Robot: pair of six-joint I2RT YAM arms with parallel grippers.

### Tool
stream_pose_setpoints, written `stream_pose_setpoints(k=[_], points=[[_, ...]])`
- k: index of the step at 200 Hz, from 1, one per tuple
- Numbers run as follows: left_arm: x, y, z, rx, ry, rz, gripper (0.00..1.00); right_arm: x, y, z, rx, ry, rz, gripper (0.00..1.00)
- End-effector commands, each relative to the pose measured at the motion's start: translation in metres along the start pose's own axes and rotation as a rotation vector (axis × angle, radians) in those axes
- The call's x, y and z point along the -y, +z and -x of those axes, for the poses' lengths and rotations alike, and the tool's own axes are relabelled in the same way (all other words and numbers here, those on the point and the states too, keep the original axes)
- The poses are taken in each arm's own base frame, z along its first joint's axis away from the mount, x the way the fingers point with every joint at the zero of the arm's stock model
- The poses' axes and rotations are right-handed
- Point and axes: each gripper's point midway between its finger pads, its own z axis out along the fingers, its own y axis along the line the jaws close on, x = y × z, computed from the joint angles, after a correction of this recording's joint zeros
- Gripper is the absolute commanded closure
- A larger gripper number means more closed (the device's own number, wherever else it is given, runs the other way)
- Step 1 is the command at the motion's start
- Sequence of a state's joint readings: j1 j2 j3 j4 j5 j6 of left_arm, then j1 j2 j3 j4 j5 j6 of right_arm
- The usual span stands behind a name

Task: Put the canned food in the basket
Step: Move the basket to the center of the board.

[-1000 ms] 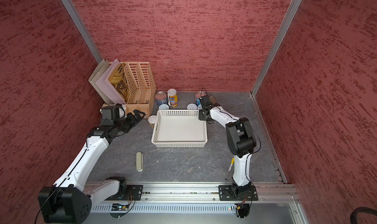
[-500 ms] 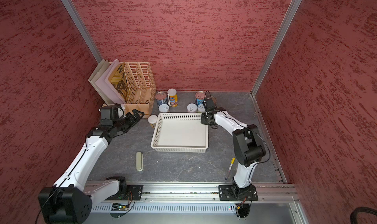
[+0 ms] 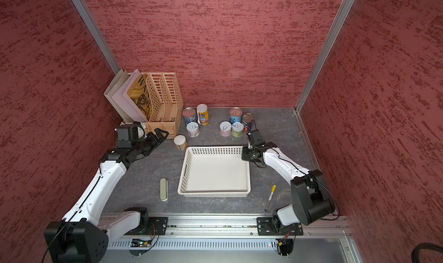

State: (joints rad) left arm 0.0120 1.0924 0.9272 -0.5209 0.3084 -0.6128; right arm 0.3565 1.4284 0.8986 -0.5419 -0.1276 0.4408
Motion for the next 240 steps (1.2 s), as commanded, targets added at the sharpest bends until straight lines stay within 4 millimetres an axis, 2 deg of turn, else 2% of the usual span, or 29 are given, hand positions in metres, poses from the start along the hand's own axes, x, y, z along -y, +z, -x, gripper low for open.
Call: stream_pose_setpoints(k=[1,55,70,77,86,98,133,142,156,171,184,201,215,228,240], points=[[-0.004,-0.002,-0.001,0.003,0.006,0.010,0.00,-0.014,-0.010,0.001,0.039,-0.002,0.081,1.00],[-0.003,-0.003,-0.002,-0.001,0.004,0.007,0.00,-0.014,0.005,-0.003,-0.013,0.021,0.079,1.00],[-0.005,-0.004,-0.002,0.001,0.001,0.012,0.00,-0.011,0.005,-0.004,-0.015,0.024,0.058,0.96],[-0.005,-0.004,-0.002,0.000,0.001,0.011,0.00,-0.010,0.005,-0.004,-0.012,0.023,0.056,0.92],[-0.005,-0.004,-0.002,0.000,0.000,0.011,0.00,-0.010,0.005,-0.004,-0.006,0.020,0.056,0.82],[-0.005,-0.005,-0.001,0.005,-0.002,0.008,0.00,-0.010,0.004,-0.004,-0.005,0.016,0.051,0.73],[-0.006,-0.002,-0.003,-0.006,-0.009,0.012,0.00,-0.008,0.003,-0.002,0.006,0.011,0.035,0.54],[-0.006,-0.003,-0.002,-0.004,-0.011,0.010,0.00,-0.009,0.002,-0.001,0.008,0.007,0.036,0.45],[-0.006,-0.001,-0.004,-0.010,-0.018,0.003,0.00,-0.013,-0.007,0.006,0.029,-0.005,0.042,0.35],[-0.005,0.001,-0.004,-0.011,-0.022,-0.003,0.00,-0.015,-0.026,0.022,0.095,-0.020,0.021,0.26],[-0.007,0.003,-0.005,-0.016,-0.026,0.002,0.00,-0.014,-0.046,0.038,0.159,-0.013,-0.017,0.20],[-0.008,0.004,-0.006,-0.023,-0.028,0.004,0.00,-0.026,-0.077,0.062,0.253,0.001,0.007,0.16],[-0.006,0.004,-0.007,-0.030,-0.031,-0.002,0.00,-0.035,-0.099,0.081,0.339,0.012,0.032,0.02],[-0.005,0.003,-0.007,-0.032,-0.030,-0.011,0.00,-0.038,-0.113,0.100,0.419,0.021,0.027,0.02],[-0.004,0.003,-0.008,-0.031,-0.026,-0.016,0.00,-0.036,-0.117,0.116,0.476,0.033,-0.003,0.02]])
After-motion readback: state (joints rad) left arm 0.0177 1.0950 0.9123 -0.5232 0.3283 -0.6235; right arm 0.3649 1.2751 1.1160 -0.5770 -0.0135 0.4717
